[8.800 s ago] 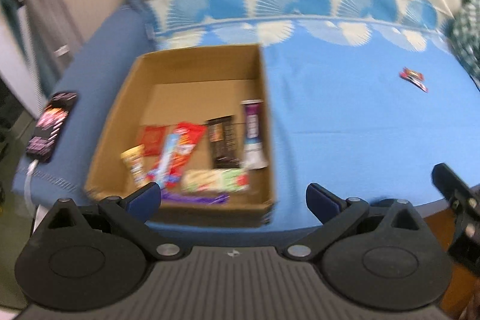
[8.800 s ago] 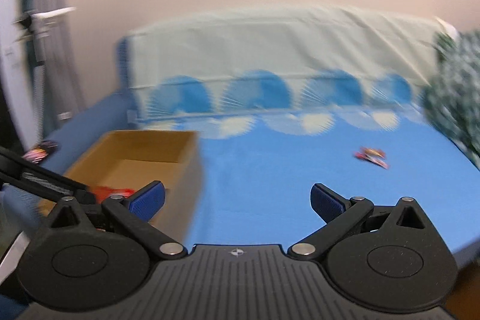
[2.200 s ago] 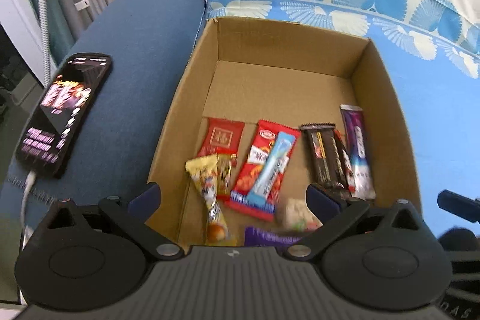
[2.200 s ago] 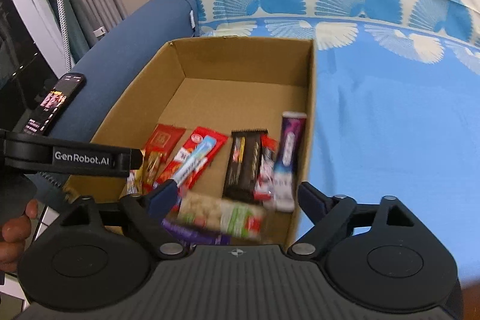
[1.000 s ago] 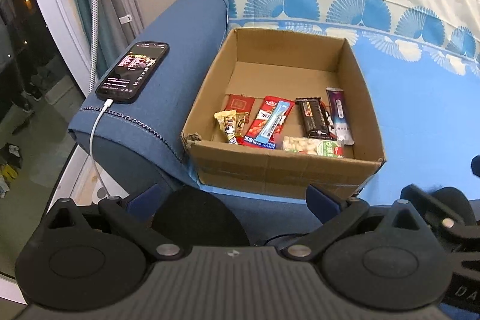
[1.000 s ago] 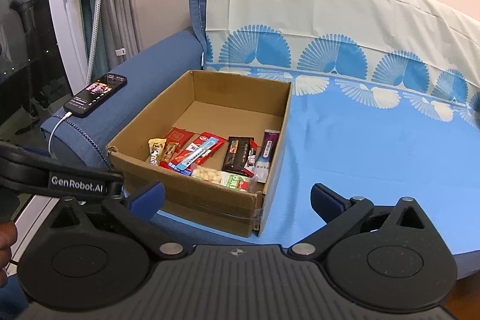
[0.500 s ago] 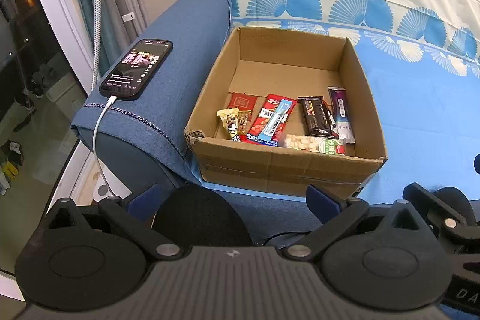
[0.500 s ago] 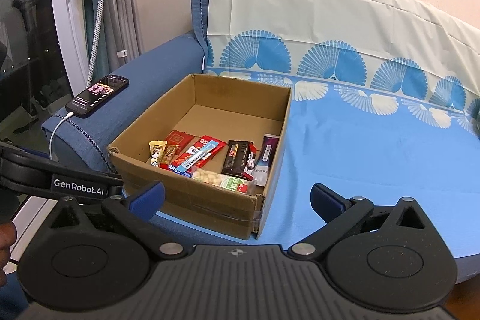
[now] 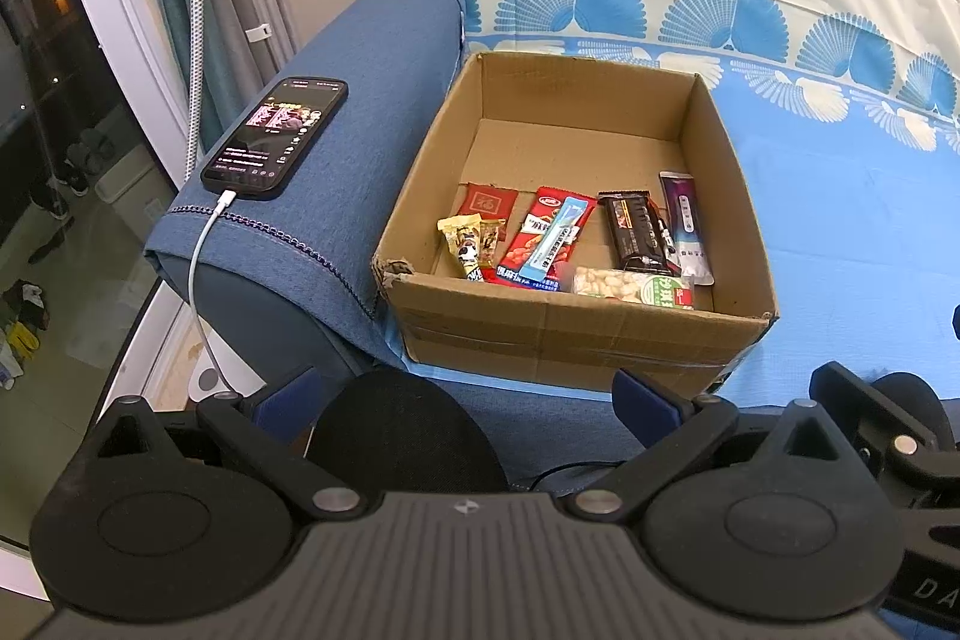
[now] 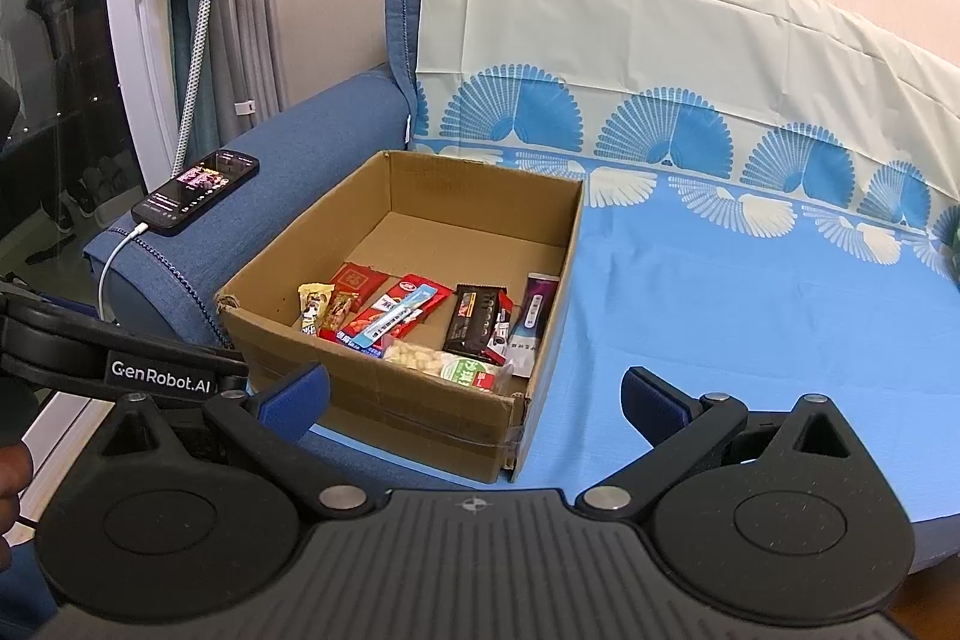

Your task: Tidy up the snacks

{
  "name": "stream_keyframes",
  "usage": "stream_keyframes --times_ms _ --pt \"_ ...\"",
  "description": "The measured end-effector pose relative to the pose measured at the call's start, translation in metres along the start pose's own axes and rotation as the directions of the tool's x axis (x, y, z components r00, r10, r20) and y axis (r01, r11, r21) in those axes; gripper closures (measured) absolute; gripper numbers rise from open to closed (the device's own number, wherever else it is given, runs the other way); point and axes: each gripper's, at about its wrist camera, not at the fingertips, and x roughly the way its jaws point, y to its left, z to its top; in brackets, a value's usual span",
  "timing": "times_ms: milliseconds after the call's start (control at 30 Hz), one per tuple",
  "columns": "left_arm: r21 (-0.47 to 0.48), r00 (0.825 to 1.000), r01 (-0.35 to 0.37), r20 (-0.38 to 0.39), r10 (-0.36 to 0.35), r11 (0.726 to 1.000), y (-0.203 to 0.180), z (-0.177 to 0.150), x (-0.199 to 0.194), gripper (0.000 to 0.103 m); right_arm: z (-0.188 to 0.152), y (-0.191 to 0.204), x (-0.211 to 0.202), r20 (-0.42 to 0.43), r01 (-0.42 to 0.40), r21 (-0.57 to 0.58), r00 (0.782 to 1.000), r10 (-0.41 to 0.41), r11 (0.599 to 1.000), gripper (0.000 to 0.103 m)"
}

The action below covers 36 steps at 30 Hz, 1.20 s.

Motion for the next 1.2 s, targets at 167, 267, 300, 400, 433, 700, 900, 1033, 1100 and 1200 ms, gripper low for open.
stream_keyframes --times_ms 167,267,300,400,433,700,900,1033,1100,1200 --pt "0.0 1.0 -0.001 -0.001 0.001 1.0 -0.0001 0.0 0.0 0.0 0.0002 0.0003 -0.0001 0.0 0.0 0.0 1.0 0.0 1.0 0.001" --pt "0.0 1.0 -0.001 0.0 0.001 1.0 0.0002 -0.0002 0.0 0.0 0.0002 0.0005 -0.0001 0.001 0.0 0.0 1.0 0.0 1.0 0.001" --pt "0.0 1.0 -0.001 0.0 0.001 1.0 0.0003 0.0 0.0005 0.0 0.0003 0.0002 -0.0002 0.001 0.0 0.0 1.0 0.0 1.0 0.001" --pt "0.001 1.0 -0.001 0.0 0.001 1.0 0.0004 0.0002 0.0005 0.0 0.0006 0.0004 -0.0004 0.001 0.0 0.0 1.0 0.0 1.0 0.001" --pt "0.001 1.0 -0.002 -0.001 0.002 1.0 0.0005 0.0 0.0005 0.0 0.001 0.0002 -0.0005 0.002 0.001 0.0 1.0 -0.001 1.0 0.001" --pt "0.002 1.0 -0.002 -0.002 0.002 1.0 0.0012 -0.0003 0.0008 0.0 0.0008 0.0001 -0.0007 0.001 0.0 0.0 1.0 0.0 1.0 0.001" --pt "0.003 1.0 -0.002 -0.002 0.002 1.0 0.0016 -0.0006 0.0009 0.0 0.0007 0.0003 -0.0008 0.001 0.0 -0.001 1.0 0.0 1.0 0.001" --pt "0.003 1.0 -0.003 -0.004 0.003 1.0 0.0017 -0.0015 0.0013 0.0 0.0004 0.0007 -0.0007 0.001 0.001 0.0 1.0 -0.001 1.0 0.001" --pt "0.002 1.0 -0.003 -0.005 0.003 1.0 0.0024 -0.0028 0.0011 0.0 0.0007 0.0005 -0.0008 0.002 0.0 0.0 1.0 0.0 1.0 0.001" --pt "0.002 1.0 -0.003 -0.005 0.003 1.0 0.0023 -0.0024 0.0013 0.0 0.0005 0.0007 -0.0008 0.002 0.0 0.0 1.0 0.0 1.0 0.001"
